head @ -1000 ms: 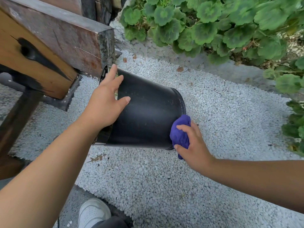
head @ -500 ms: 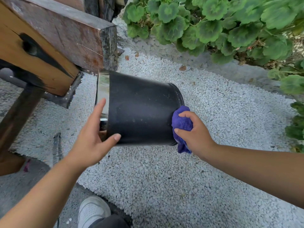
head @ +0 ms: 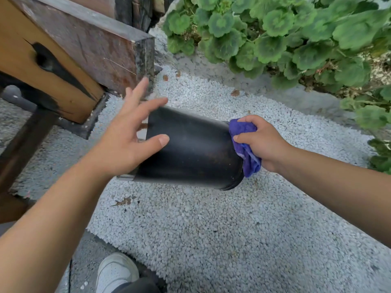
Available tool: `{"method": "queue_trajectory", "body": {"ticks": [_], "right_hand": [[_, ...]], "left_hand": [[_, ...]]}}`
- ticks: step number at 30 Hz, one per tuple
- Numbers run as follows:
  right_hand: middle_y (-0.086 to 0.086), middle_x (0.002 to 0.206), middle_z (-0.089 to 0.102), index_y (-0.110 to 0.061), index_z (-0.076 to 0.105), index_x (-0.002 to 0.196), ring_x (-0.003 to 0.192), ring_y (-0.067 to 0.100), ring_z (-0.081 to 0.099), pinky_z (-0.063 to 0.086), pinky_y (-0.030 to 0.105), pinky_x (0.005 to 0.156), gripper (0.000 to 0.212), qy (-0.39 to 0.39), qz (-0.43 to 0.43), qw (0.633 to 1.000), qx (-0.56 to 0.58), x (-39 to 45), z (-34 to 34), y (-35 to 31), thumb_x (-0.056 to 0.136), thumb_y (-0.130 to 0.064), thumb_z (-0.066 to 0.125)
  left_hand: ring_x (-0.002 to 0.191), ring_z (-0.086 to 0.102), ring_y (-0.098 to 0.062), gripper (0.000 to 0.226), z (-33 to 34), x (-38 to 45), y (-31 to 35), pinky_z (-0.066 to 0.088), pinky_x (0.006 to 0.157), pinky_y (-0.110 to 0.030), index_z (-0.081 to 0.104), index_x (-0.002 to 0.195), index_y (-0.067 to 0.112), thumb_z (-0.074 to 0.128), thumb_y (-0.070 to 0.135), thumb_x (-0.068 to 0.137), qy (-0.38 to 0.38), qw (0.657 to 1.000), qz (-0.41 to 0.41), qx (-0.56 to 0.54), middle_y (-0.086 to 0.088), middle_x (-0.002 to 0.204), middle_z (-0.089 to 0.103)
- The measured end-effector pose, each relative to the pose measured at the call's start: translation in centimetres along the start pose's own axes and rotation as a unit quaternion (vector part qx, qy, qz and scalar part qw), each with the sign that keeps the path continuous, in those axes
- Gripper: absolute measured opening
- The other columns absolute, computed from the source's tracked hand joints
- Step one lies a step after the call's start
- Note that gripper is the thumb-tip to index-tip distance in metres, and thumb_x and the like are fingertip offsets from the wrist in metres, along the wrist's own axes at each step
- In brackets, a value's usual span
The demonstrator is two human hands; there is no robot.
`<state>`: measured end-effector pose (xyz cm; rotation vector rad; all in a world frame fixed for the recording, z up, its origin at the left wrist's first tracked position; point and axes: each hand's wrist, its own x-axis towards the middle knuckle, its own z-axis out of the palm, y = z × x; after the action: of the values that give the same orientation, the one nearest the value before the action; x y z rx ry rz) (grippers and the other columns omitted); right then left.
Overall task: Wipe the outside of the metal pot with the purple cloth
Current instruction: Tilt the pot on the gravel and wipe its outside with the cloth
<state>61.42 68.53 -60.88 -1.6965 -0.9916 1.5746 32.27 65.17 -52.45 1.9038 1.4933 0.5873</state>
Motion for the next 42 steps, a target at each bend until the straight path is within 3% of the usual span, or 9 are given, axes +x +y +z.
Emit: {"method": "queue_trajectory", "body": {"ticks": [4,9,13,17,24,27,31,36,42], "right_hand": [[0.01,0.102,0.069,-0.025,0.066,0.1,0.075,0.022,0.068,0.057,0.031,0.059,0.033,-0.023,-0.002,0.998,-0.061,0.6,-0.5,-0.1,0.074,-0.005,0.072],[-0.001,0.104,0.067,-0.034,0.064,0.101,0.092,0.021,0.067,0.057,0.04,0.083,0.037,-0.012,-0.044,0.992,-0.119,-0.2,-0.6,0.4,0.07,-0.018,0.073],[-0.007,0.107,0.059,-0.047,0.055,0.101,0.091,0.004,0.058,0.044,0.019,0.078,0.041,0.008,-0.13,0.964,-0.231,-2.3,-0.1,1.3,0.068,-0.028,0.073],[-0.017,0.112,0.04,-0.049,0.05,0.115,0.097,-0.008,0.047,0.034,0.005,0.076,0.052,0.005,-0.198,0.932,-0.304,-5.7,0.4,3.6,0.075,-0.025,0.072],[-0.014,0.131,0.045,-0.041,0.052,0.123,0.103,0.007,0.057,0.05,0.021,0.081,0.055,-0.307,-0.318,0.828,-0.344,-12.0,1.0,6.6,0.075,-0.018,0.067],[-0.024,0.121,0.05,-0.047,0.055,0.119,0.095,0.006,0.063,0.054,0.018,0.065,0.058,-0.251,-0.296,0.887,-0.25,-10.0,1.3,3.5,0.07,-0.019,0.066],[0.004,0.109,0.053,-0.05,0.057,0.107,0.049,0.025,0.068,0.051,0.032,0.036,0.065,-0.073,-0.151,0.985,-0.038,-5.1,-0.1,0.1,0.071,0.002,0.069],[-0.001,0.1,0.063,-0.035,0.053,0.098,0.078,0.012,0.066,0.054,0.029,0.06,0.042,0.09,-0.1,0.991,0.02,2.3,-0.6,-1.2,0.074,-0.008,0.075],[0.011,0.108,0.056,-0.022,0.043,0.117,0.085,0.028,0.062,0.054,0.05,0.074,0.05,-0.01,0.017,0.993,0.114,7.8,1.2,-1.1,0.075,-0.001,0.06]], "left_hand": [[0.148,0.009,-0.038,0.055,1.5,-0.1,0.6,0.017,0.116,-0.045,0.055,0.135,0.028,0.073,0.036,0.083,0.051,0.987,-0.039,0.147,0.002,0.157,0.031],[0.147,0.019,-0.032,0.041,0.6,2.1,0.1,0.018,0.117,-0.037,0.065,0.124,0.022,0.073,0.031,0.084,0.059,0.983,-0.088,0.149,-0.001,0.152,0.041],[0.138,0.039,-0.027,0.041,-0.6,3.5,-0.4,0.028,0.101,-0.023,0.066,0.121,0.018,0.073,0.035,0.084,0.078,0.976,-0.116,0.17,-0.006,0.142,0.052],[0.136,0.044,-0.027,0.048,-1.4,4.6,-0.9,0.033,0.108,-0.035,0.064,0.126,0.022,0.073,0.041,0.082,0.063,0.969,-0.14,0.192,-0.003,0.154,0.039],[0.128,0.051,-0.031,0.047,-1.2,4.0,-1.8,0.037,0.105,-0.038,0.064,0.124,0.023,0.069,0.047,0.083,0.081,0.967,-0.108,0.214,-0.008,0.146,0.049],[0.136,0.044,-0.028,0.052,-1.6,3.1,-2.8,0.032,0.113,-0.042,0.063,0.127,0.022,0.071,0.046,0.082,0.067,0.97,-0.103,0.212,-0.009,0.15,0.043],[0.142,0.036,-0.026,0.053,-1.8,2.4,-3.4,0.028,0.116,-0.043,0.062,0.129,0.021,0.074,0.041,0.081,0.042,0.972,-0.076,0.217,-0.006,0.152,0.041],[0.144,0.03,-0.024,0.053,-1.5,1.5,-3.2,0.026,0.117,-0.046,0.062,0.129,0.018,0.075,0.035,0.081,0.036,0.975,-0.063,0.21,-0.003,0.151,0.041],[0.145,0.027,-0.021,0.052,-1.0,0.4,-2.9,0.024,0.118,-0.042,0.061,0.129,0.018,0.074,0.035,0.081,0.042,0.976,-0.071,0.2,0.0,0.152,0.04]]}}
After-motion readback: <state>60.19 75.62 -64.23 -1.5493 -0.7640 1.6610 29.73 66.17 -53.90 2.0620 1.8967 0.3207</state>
